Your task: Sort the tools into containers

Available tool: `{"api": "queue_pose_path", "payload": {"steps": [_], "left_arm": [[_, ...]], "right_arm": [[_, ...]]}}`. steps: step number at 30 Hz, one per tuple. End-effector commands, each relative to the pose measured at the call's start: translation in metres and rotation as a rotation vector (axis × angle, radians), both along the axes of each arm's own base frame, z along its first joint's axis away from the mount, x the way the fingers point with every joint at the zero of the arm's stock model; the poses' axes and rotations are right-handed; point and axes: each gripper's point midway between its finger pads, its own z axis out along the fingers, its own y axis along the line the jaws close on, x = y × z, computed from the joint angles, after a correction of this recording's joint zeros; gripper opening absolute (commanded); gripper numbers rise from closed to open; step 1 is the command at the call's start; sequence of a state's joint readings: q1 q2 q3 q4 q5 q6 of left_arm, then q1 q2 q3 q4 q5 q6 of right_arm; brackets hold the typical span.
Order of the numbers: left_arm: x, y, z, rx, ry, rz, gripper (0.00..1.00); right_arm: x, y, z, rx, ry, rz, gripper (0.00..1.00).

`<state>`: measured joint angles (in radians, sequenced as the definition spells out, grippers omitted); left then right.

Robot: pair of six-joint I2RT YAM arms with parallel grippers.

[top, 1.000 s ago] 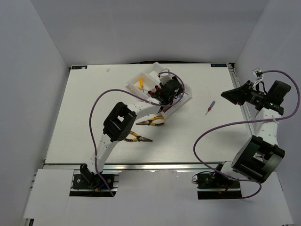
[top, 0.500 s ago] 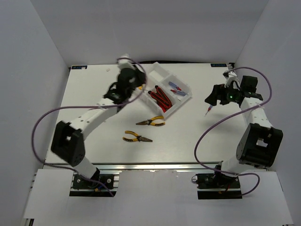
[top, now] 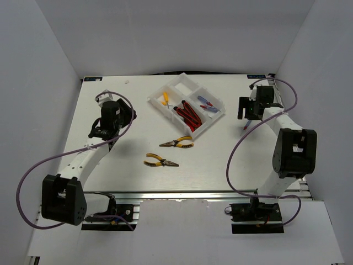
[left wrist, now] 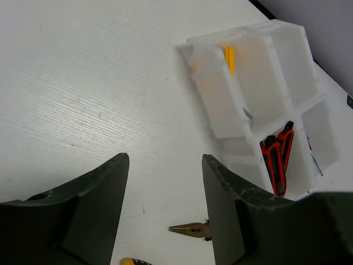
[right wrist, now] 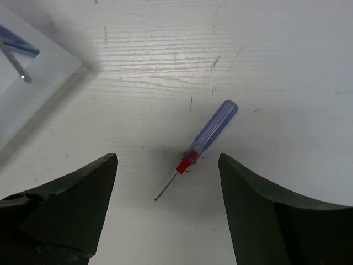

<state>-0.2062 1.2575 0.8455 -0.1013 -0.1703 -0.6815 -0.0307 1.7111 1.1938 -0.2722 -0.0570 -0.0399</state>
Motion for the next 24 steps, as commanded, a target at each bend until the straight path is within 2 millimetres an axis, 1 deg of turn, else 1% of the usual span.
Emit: {"api": "queue_pose_path", "payload": {"steps": [1,2,3,5,6,9,11,12,13,14,15,16,19,24], "left_arm": [[-0.005,0.021,0.026,0.034,-0.078,0.091,0.67],[-0.005,0.022,0.023,0.039,-0.067,0.096,0.67],[-0.007,0.023,0.020,0.042,-0.049,0.100,0.67],[-0.006,0.020,0.025,0.031,-0.057,0.086,0.67],[-0.006,0.020,0.027,0.026,-0.065,0.085,0.67],[-0.009,0.021,0.033,0.022,-0.084,0.092,0.67],[-0.011,0.020,0.034,0.008,-0.093,0.091,0.66],[-0.011,0.019,0.034,0.003,-0.095,0.083,0.66],[-0.011,0.019,0.036,0.002,-0.099,0.084,0.67],[-0.011,0.019,0.037,0.001,-0.101,0.083,0.66],[-0.012,0.019,0.037,0.002,-0.101,0.084,0.66],[-0.012,0.021,0.037,0.006,-0.100,0.091,0.66],[-0.012,0.022,0.034,0.010,-0.094,0.095,0.66],[-0.011,0.020,0.031,0.007,-0.086,0.088,0.67]], "right_arm": [[0.019,-0.033,0.007,-0.095,-0.079,-0.256,0.80],[0.021,-0.034,0.007,-0.099,-0.076,-0.277,0.80],[0.020,-0.035,-0.001,-0.101,-0.046,-0.289,0.79],[0.025,-0.037,-0.003,-0.112,-0.037,-0.322,0.78],[0.024,-0.038,-0.011,-0.119,-0.012,-0.334,0.78],[0.019,-0.040,-0.022,-0.119,0.020,-0.361,0.76],[0.016,-0.036,-0.031,-0.100,0.039,-0.351,0.75],[0.015,-0.034,-0.037,-0.090,0.055,-0.346,0.70],[0.014,-0.031,-0.041,-0.078,0.072,-0.340,0.67],[0.016,-0.027,-0.042,-0.057,0.074,-0.328,0.62],[0.016,-0.025,-0.047,-0.050,0.090,-0.330,0.58],[0.016,-0.023,-0.050,-0.040,0.095,-0.329,0.56],[0.017,-0.024,-0.052,-0.030,0.094,-0.355,0.54],[0.012,-0.025,-0.062,-0.034,0.120,-0.370,0.54]]}}
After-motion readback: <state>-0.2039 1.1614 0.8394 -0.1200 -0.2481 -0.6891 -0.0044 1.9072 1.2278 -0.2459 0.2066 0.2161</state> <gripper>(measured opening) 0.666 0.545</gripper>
